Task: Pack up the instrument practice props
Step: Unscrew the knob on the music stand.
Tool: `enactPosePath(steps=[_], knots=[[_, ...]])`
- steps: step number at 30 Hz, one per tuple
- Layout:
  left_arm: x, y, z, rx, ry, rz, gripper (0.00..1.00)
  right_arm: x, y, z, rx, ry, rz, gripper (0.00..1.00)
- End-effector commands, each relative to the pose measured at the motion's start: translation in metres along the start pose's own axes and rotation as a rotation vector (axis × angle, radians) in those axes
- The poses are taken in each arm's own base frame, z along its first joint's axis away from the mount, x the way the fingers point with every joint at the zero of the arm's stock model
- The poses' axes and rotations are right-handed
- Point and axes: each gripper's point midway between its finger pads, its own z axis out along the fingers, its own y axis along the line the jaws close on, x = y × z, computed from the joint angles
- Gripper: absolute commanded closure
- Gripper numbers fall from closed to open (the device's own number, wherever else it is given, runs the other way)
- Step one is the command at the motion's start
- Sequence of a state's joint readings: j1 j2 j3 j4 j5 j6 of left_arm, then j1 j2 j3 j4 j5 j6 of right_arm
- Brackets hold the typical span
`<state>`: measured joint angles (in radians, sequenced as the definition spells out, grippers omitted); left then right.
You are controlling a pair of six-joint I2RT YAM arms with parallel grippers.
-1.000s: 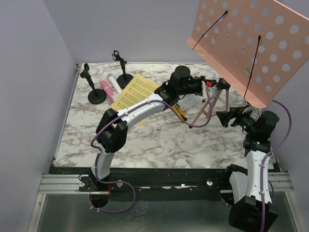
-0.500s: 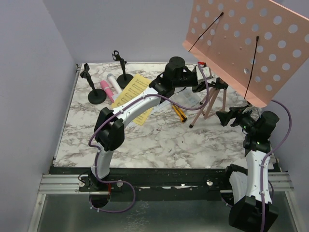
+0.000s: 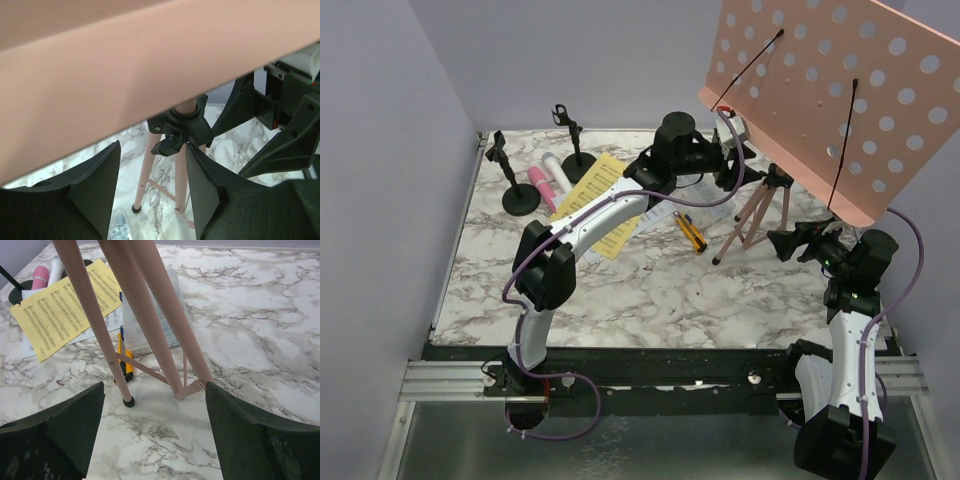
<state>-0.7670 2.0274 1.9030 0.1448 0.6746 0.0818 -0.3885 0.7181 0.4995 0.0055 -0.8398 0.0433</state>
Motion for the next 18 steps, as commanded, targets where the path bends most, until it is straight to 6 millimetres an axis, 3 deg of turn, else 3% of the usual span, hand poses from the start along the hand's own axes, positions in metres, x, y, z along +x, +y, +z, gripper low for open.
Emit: enactPosePath(steps=[1, 11, 18], knots=[[-0.045, -0.005, -0.022, 0.025, -0.094, -0.098, 0.43, 0.0, 0.002, -0.001, -0.017, -0.005, -0.014, 0.15], [-0.041, -0.007, -0.042, 0.022, -0.122, -0.151, 0.36, 0.002, 0.003, -0.001, -0.026, 0.001, -0.024, 0.15], [-0.017, -0.032, -0.057, 0.076, -0.134, -0.202, 0.3, -0.003, 0.005, -0.002, -0.05, -0.006, -0.077, 0.14]])
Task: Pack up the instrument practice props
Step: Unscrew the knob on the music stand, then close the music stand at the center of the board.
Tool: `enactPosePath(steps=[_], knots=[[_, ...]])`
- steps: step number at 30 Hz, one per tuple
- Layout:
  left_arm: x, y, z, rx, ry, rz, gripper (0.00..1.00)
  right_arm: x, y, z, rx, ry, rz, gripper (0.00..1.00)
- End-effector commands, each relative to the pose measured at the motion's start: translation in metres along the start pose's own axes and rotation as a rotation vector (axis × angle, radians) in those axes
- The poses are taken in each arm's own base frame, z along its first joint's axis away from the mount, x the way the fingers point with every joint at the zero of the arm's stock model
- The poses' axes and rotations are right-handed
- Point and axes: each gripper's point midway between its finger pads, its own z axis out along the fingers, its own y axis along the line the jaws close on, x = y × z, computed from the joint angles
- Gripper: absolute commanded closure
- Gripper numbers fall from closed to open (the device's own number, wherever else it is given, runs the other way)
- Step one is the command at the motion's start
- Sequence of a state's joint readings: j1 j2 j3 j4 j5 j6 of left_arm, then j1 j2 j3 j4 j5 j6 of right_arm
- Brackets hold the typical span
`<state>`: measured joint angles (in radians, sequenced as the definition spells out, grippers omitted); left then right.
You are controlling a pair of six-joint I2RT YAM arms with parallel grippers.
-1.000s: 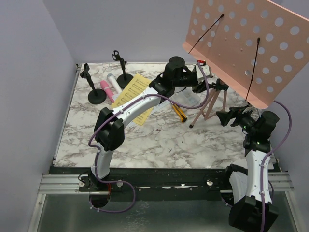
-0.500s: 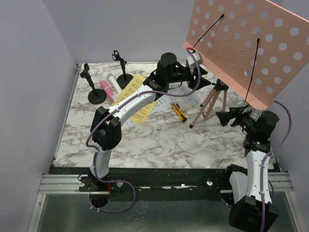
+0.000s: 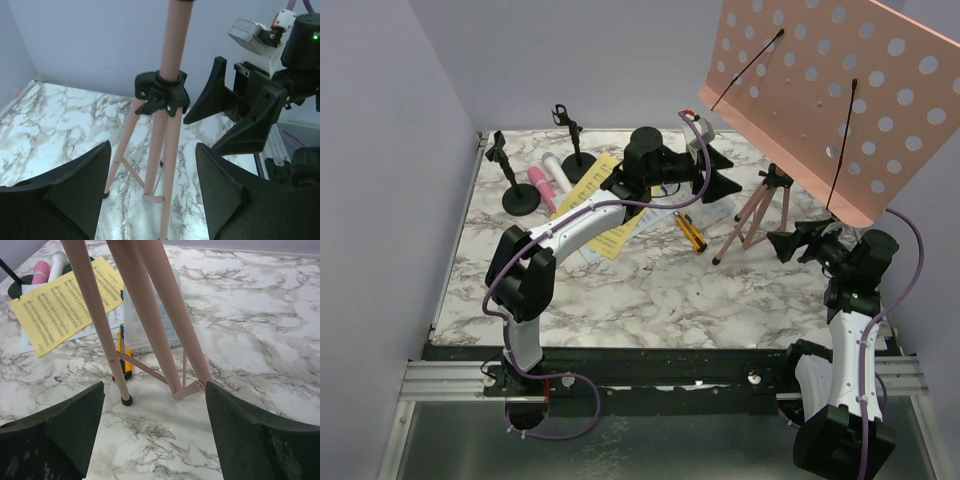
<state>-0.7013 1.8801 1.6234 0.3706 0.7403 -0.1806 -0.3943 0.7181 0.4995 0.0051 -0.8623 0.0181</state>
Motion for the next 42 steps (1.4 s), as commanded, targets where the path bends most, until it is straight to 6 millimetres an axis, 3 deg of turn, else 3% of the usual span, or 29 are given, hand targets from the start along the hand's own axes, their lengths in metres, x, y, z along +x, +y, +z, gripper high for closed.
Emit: enactPosePath(steps=[1, 7, 9, 12, 18, 28, 34, 42], knots=[[-0.006, -0.028, -0.015, 0.088, -0.061, -0.025, 0.3, 0.002, 0.006, -0.002, -0.041, 0.012, -0.038, 0.14], [0.023, -0.049, -0.03, 0.148, -0.105, -0.043, 0.29, -0.001, 0.007, -0.003, -0.055, 0.027, -0.066, 0.11], [0.033, -0.055, -0.032, 0.154, -0.119, -0.025, 0.29, -0.003, 0.016, -0.005, -0.11, 0.033, -0.104, 0.1], [0.049, -0.055, -0.031, 0.125, -0.11, -0.029, 0.3, -0.005, 0.025, -0.006, -0.176, 0.038, -0.144, 0.06], [0.072, -0.057, -0.02, 0.047, -0.104, 0.0, 0.3, -0.011, 0.021, -0.002, -0.198, 0.045, -0.168, 0.05], [0.083, -0.04, 0.014, -0.104, -0.132, 0.023, 0.41, -0.016, 0.023, -0.001, -0.234, 0.063, -0.159, 0.03], [0.091, -0.031, 0.026, -0.152, -0.134, 0.025, 0.48, -0.01, 0.015, 0.004, -0.228, 0.111, -0.084, 0.03], [0.098, -0.023, 0.039, -0.168, -0.137, 0.022, 0.62, -0.018, 0.012, 0.003, -0.204, 0.106, -0.114, 0.03]])
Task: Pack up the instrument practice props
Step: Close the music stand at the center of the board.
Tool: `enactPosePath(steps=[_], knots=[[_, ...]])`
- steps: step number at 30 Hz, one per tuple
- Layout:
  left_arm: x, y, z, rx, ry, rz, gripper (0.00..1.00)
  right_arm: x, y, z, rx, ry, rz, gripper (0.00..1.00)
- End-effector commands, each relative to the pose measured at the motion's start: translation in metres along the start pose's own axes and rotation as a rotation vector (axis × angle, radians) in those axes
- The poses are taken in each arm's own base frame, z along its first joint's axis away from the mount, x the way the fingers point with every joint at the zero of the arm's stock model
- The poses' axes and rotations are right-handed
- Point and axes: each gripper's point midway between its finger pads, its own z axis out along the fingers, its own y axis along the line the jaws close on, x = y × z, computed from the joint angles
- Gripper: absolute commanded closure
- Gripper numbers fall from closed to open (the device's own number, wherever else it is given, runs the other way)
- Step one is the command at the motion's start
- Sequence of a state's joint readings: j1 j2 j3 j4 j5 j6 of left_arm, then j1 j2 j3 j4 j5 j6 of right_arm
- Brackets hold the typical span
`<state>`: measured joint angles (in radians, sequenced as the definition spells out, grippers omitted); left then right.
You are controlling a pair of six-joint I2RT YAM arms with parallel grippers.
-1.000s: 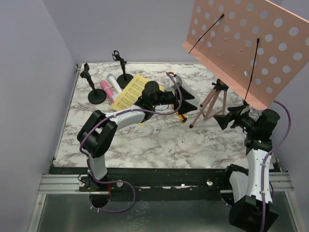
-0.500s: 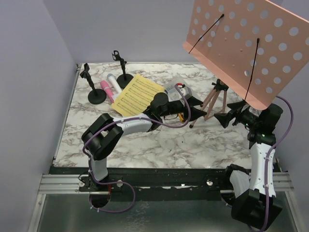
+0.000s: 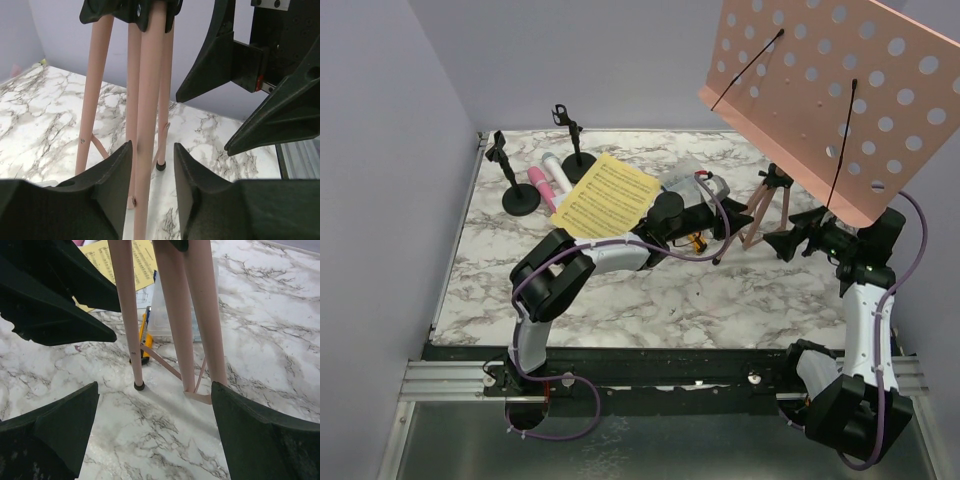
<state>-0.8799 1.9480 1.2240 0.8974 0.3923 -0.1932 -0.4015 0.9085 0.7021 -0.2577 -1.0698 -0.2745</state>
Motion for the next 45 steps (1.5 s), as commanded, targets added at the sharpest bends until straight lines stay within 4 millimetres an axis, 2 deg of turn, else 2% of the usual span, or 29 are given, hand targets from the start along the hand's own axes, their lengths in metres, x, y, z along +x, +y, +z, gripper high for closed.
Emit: enactPosePath(steps=[1, 2, 11, 18, 24, 31, 40, 45], knots=[[-0.006, 0.001, 0.015, -0.004, -0.041, 0.015, 0.66, -0.013, -0.002, -0.004, 0.012, 0.0, -0.033, 0.02], [-0.005, 0.0, 0.017, 0.003, -0.041, 0.008, 0.72, -0.014, -0.003, -0.004, 0.013, 0.001, -0.034, 0.03], [0.0, -0.002, 0.022, -0.005, -0.038, -0.011, 1.0, -0.03, -0.018, -0.002, 0.04, 0.002, -0.072, 0.02], [-0.02, 0.002, 0.017, -0.052, -0.086, -0.022, 1.0, -0.044, -0.023, 0.002, 0.002, -0.018, -0.072, 0.02], [-0.034, -0.001, 0.02, -0.047, -0.118, -0.052, 1.0, -0.043, -0.021, 0.01, -0.083, -0.043, 0.002, 0.03], [-0.03, -0.001, 0.026, -0.031, -0.116, -0.064, 1.0, -0.04, -0.021, 0.015, -0.128, -0.05, 0.036, 0.07], [-0.029, 0.0, 0.04, -0.008, -0.128, -0.072, 1.0, -0.049, -0.004, 0.016, -0.286, -0.097, 0.084, 0.08], [-0.029, 0.002, 0.044, -0.006, -0.132, -0.066, 1.0, -0.054, -0.009, 0.017, -0.265, -0.107, 0.083, 0.06]])
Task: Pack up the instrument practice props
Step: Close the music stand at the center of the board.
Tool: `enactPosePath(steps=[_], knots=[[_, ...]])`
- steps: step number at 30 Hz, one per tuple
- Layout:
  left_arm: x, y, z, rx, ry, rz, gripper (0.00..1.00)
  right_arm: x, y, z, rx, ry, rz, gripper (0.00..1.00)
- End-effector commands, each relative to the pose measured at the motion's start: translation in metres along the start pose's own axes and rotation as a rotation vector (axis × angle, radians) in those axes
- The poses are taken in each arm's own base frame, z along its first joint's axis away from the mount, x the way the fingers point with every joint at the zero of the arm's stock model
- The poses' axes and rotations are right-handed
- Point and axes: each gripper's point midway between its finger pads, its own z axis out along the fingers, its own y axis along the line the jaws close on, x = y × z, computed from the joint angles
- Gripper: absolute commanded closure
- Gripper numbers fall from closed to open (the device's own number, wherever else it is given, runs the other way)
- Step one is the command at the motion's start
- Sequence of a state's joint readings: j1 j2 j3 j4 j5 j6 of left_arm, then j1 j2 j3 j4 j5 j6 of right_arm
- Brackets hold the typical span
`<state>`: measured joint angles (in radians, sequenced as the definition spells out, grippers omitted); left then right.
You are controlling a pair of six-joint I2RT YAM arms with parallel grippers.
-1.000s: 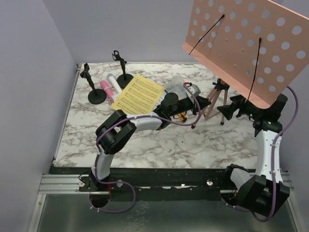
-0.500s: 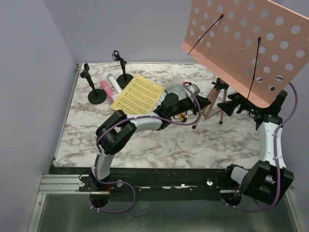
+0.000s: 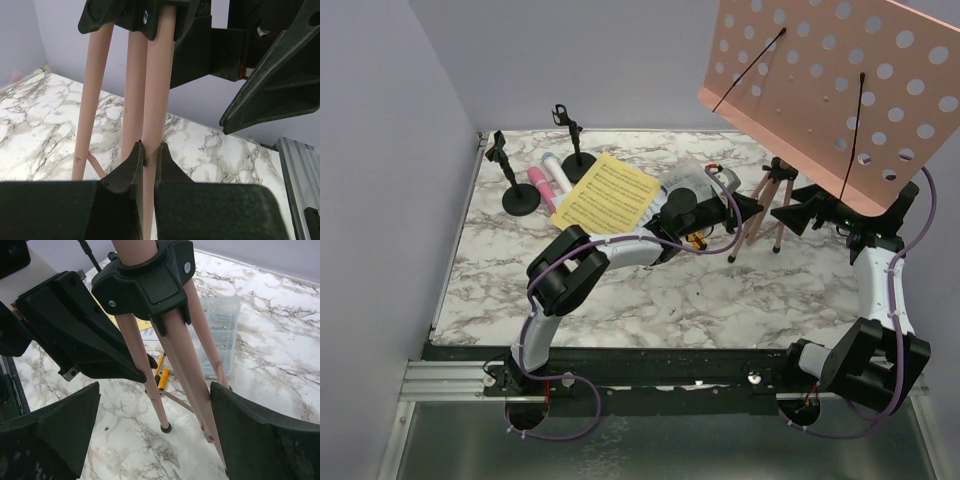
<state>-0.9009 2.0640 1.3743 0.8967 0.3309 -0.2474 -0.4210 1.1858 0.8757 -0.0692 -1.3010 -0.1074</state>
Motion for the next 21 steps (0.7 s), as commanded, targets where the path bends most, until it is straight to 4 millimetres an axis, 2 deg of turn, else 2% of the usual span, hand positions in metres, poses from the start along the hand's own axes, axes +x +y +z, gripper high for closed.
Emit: enactPosePath(steps=[1, 3, 9, 21], knots=[[-0.029, -0.009, 0.014, 0.031, -0.093, -0.023, 1.0, -0.01, 0.01, 0.001, -0.061, -0.027, -0.006, 0.05], [-0.029, -0.008, 0.016, 0.033, -0.095, -0.023, 1.0, -0.012, 0.009, 0.001, -0.056, -0.033, 0.014, 0.01], [-0.028, -0.006, 0.023, 0.038, -0.103, -0.021, 1.0, -0.019, -0.009, 0.004, 0.012, -0.054, 0.03, 0.0], [-0.02, -0.002, 0.034, 0.047, -0.104, -0.028, 1.0, -0.027, -0.027, 0.01, 0.054, -0.093, 0.093, 0.0]])
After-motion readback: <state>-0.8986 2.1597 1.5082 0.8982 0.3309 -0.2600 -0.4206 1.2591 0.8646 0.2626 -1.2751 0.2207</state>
